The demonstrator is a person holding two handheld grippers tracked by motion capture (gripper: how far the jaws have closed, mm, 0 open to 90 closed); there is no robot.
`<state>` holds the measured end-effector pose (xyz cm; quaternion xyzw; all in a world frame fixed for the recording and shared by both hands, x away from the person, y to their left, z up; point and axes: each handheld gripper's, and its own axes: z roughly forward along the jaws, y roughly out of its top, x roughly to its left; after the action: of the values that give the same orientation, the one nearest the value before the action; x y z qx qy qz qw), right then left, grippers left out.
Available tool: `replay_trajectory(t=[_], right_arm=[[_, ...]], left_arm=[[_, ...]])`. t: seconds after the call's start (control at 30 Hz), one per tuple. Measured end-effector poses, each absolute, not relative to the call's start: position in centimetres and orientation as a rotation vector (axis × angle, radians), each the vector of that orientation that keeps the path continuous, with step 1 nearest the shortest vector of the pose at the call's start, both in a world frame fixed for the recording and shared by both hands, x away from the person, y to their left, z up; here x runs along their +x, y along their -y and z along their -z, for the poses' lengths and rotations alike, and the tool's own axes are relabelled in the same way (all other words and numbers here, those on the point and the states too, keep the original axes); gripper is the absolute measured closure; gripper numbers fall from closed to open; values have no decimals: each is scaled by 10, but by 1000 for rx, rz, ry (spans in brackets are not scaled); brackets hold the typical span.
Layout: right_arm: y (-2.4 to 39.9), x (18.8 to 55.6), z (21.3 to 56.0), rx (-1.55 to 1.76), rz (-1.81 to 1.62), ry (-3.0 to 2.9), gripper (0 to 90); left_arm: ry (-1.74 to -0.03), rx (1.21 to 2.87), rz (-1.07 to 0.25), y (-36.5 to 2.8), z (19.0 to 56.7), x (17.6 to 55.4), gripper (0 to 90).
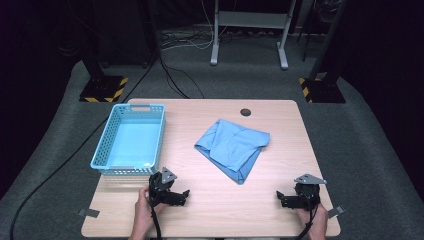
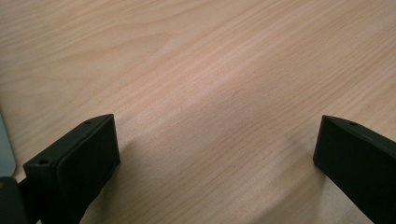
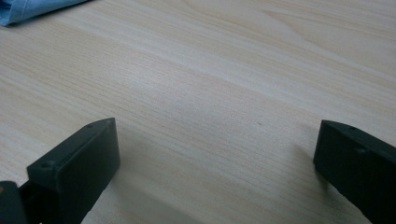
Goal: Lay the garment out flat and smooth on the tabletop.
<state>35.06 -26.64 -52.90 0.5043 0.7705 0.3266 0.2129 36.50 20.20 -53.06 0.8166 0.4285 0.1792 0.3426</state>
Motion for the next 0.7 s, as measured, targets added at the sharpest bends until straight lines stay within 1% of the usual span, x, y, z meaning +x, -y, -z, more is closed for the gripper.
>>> replay_trajectory(t=[0.17,0.2,0.27,0.4,0.5,0.6,0.7], right_arm=[[265,351,529,1407,-902,-2132,0],[264,351,529,1401,-898,-2130,0],[263,352,528,1397,-894,-2130,0],[253,355,525,1399,-912,-2123,1],[242,362,521,1377,-933,-2135,3],[232,371,515,1362,-966,-2149,11],[225,377,512,1356,-971,-2160,11]], left_arm=[[-1138,2111,-474,-196,531,366,1],[-1129,2118,-472,-195,530,366,1],[-1052,2156,-450,-193,530,368,4],[-1041,2198,-455,-184,525,371,5],[-1022,2148,-447,-179,521,377,5],[-1022,2091,-406,-173,516,386,5],[-1012,2079,-401,-167,514,392,4]])
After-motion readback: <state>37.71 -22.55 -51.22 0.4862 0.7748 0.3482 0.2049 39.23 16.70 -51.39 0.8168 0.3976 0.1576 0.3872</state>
